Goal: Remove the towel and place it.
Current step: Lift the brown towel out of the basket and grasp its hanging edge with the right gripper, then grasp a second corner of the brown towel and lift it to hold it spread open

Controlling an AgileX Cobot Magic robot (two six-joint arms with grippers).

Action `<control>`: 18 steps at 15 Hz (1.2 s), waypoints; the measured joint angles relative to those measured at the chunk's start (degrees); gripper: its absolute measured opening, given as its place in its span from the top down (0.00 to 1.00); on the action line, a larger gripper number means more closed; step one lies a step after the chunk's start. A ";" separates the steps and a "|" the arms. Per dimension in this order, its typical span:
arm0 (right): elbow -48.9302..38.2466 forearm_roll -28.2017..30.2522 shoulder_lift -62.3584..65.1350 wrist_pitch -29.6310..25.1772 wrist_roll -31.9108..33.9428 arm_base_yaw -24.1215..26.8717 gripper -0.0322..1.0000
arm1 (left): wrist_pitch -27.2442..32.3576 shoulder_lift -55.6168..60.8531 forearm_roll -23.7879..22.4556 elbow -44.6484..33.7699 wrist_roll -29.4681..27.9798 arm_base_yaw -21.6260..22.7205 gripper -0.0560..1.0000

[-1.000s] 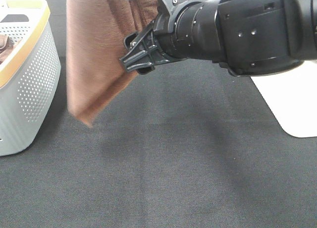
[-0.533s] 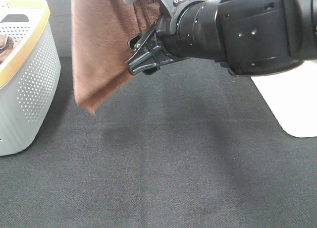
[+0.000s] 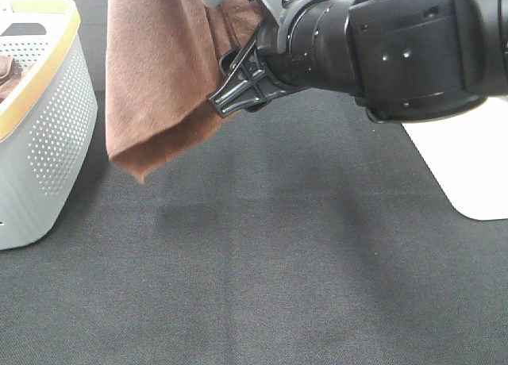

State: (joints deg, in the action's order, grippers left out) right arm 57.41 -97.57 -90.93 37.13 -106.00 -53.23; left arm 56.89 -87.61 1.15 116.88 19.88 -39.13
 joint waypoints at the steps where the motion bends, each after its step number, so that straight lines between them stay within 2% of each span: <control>1: 0.00 0.57 0.00 0.06 0.00 0.00 0.31 | 0.00 0.00 1.83 0.00 0.00 0.00 0.95; 4: 0.00 1.32 0.00 0.06 0.00 0.00 0.34 | 0.00 0.00 4.70 0.00 -0.06 0.00 0.95; 5: 0.00 1.38 0.00 0.06 0.00 0.00 0.39 | 0.00 0.00 4.98 0.00 -0.06 0.00 0.95; 7: 0.00 1.32 0.00 0.06 0.00 0.00 0.68 | 0.00 0.00 4.58 0.00 -0.06 0.00 0.95; 9: 0.00 -0.69 0.00 0.11 0.00 0.00 0.92 | 0.00 0.00 1.78 0.00 -1.78 0.00 0.95; 10: 0.00 -1.60 0.17 0.23 -0.06 0.00 0.97 | 0.00 0.00 -0.63 0.00 -4.35 0.00 0.95; 12: 0.00 -2.23 1.72 1.15 -0.06 0.00 0.97 | 0.00 0.00 -6.25 0.00 -9.80 0.00 0.95; 13: 0.00 -2.23 1.72 1.15 -0.06 0.00 0.97 | 0.00 0.00 -6.25 0.00 -9.80 0.00 0.95; 14: 0.00 -2.23 3.67 1.26 -0.74 0.00 0.97 | 0.00 0.00 -10.89 0.00 -13.29 0.00 0.95; 18: 0.00 -2.35 8.14 1.32 -2.86 0.00 0.97 | 0.00 -1.89 -20.63 0.17 -16.67 0.00 0.95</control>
State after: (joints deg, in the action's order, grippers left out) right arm 57.41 -99.92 -82.79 38.45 -108.86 -53.23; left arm 56.89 -89.50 -19.48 117.06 3.21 -39.13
